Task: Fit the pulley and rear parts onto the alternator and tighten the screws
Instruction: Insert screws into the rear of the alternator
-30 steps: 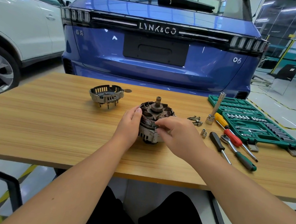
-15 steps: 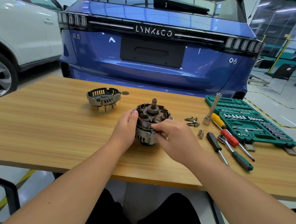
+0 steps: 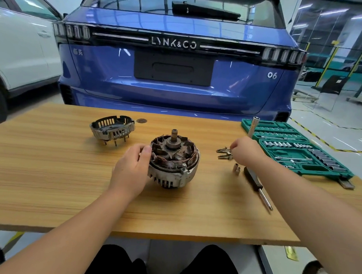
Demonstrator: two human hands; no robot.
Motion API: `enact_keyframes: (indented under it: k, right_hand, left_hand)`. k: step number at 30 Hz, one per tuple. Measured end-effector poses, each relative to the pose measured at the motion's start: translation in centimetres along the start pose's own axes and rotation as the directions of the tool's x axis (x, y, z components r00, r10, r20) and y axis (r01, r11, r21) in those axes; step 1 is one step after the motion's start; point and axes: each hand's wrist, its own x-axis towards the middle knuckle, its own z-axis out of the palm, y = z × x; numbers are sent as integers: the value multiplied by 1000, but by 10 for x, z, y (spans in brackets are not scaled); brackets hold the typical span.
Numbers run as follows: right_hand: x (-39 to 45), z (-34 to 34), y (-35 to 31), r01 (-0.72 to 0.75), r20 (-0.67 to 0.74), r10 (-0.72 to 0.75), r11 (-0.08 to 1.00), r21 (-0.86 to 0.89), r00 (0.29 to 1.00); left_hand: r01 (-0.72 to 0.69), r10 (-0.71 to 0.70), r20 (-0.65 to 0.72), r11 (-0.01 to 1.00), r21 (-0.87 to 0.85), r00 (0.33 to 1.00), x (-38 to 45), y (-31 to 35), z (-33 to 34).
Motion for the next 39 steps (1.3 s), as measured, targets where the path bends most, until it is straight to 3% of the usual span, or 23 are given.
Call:
enact_keyframes:
  k: [3,8,12,19,24,27,29,31,34,36,39]
  right_hand:
    - [24,1,15,-78,9,79,995,-67,997]
    - [42,12,12,-153,70,161,983,-104,985]
    - [48,19,8,-170,106,178,982,-84,978]
    - [47,24,8,-114,53,129,967,-226,990]
    - [46,26,7,-101,34,112,966,-239,993]
    - [42,21,6,-71,-25,68,983,-168,997]
    - [36,13,5,-44,-46,46,998,41,998]
    - [23,2,-2,-58,-22,72,916,396,997]
    - [-12,-10,-19,-109,87,66,596,796,994]
    - [-36,-15,-28,-107,132,-27,430,896,991]
    - [-67,-20,-36,-139,201,-196,293,946,960]
  left_hand:
    - [-63,62,-62,998,-17,996,-7,-13,3]
    - [258,-261,33,917,-305,965,-9,-37,5]
    - [264,-268,36,901,-344,963,-5,-39,4]
    - [296,-310,25,876,-381,951,-6,-41,3]
    - [315,-304,92,862,-398,948,-9,-38,-1]
    - [326,-298,131,859,-396,946,-10,-36,-3]
    - [323,-292,139,866,-382,946,-10,-35,-3]
    - [312,-282,136,879,-359,950,-10,-34,-3]
    - [275,-249,122,905,-323,961,-11,-34,-3]
    - [263,-239,112,916,-302,964,-12,-34,-3]
    - [284,-257,127,911,-299,958,-13,-33,-3]
